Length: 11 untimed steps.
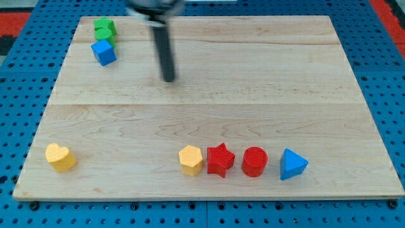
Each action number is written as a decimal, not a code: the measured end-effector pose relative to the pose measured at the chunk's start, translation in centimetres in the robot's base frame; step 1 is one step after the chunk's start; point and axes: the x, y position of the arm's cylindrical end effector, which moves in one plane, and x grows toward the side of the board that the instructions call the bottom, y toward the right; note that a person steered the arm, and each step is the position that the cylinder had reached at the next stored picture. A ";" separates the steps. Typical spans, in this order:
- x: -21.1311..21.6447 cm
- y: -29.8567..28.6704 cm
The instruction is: Slide the blue triangle to the top right of blue cube
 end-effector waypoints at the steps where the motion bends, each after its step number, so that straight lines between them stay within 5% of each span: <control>1: 5.8 12.0; 2: 13.4 18.7; 3: 19.0 18.5; 5: 18.9 11.1; 6: 22.7 13.1; 7: 22.5 8.6; 9: 14.9 6.4; 11: 17.9 6.1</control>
